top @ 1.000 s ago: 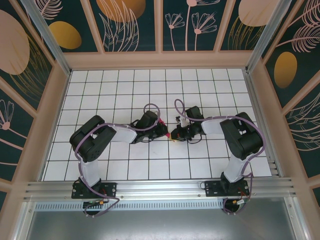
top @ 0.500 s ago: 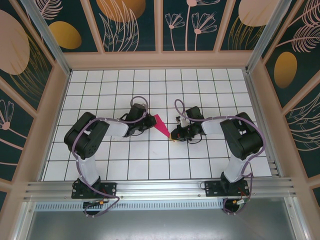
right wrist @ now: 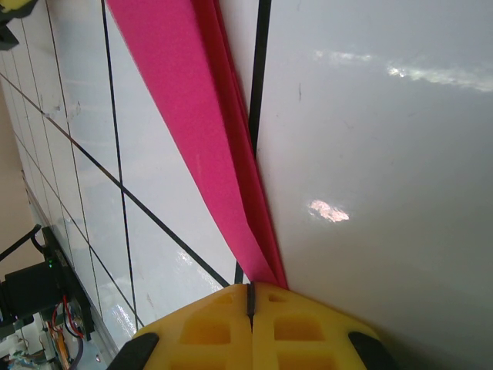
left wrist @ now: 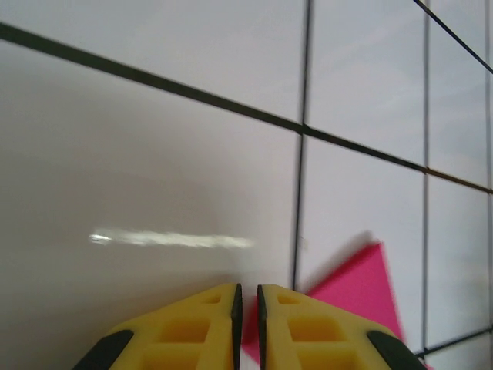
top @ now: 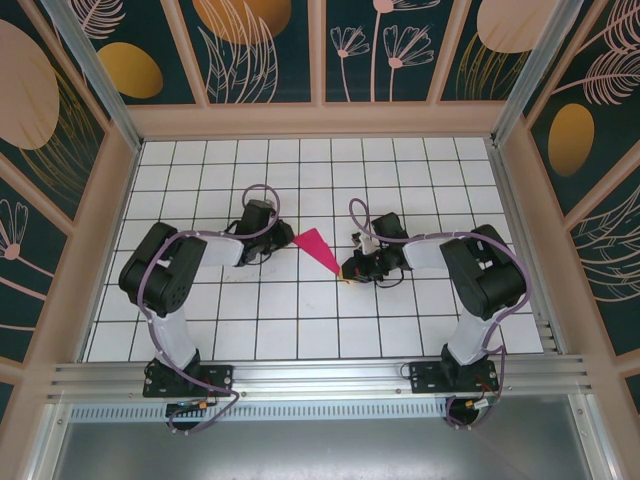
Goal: Fold a paper plane with a square sheet of paper (pick it up from the middle)
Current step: Fold the wing for the fifth time at the center of the table.
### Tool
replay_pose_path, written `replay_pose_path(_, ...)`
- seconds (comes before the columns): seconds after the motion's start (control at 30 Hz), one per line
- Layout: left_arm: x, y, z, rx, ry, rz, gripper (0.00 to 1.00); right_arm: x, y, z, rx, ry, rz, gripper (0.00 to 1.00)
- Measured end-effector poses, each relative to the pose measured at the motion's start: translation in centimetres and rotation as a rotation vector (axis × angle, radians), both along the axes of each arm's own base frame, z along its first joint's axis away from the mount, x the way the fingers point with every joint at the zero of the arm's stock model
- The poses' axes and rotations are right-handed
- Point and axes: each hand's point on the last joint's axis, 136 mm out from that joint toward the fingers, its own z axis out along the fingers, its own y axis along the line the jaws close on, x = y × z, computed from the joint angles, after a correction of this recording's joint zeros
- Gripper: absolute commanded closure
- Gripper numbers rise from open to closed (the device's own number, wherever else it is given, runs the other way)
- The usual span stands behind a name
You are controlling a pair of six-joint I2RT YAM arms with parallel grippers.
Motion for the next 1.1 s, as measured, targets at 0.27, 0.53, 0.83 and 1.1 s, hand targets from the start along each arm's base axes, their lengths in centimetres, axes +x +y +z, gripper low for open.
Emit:
replay_pose_path(0.27,0.4,1.3,4.3,-0.022,-0.058,0.021,0.81,0.0,0.0,0.0,0.001,0.0,0.001,1.0)
replay_pose_path(0.53,-3.3,-6.3,8.8,-0.156,-0.137,-0.135,0.83,0.0,0.0,0.0,0.003,0.002,0.0,1.0)
replay_pose_path(0.83,-7.8,-11.7,2.0,-0.195,0.056,-0.243,0.84,0.0,0.0,0.0,0.003,0.002,0.0,1.0)
replay_pose_path(1.1,-8.8,-13.2,0.3,-0.206,0.122,-0.259,0.83,0.0,0.0,0.0,0.003,0.002,0.0,1.0)
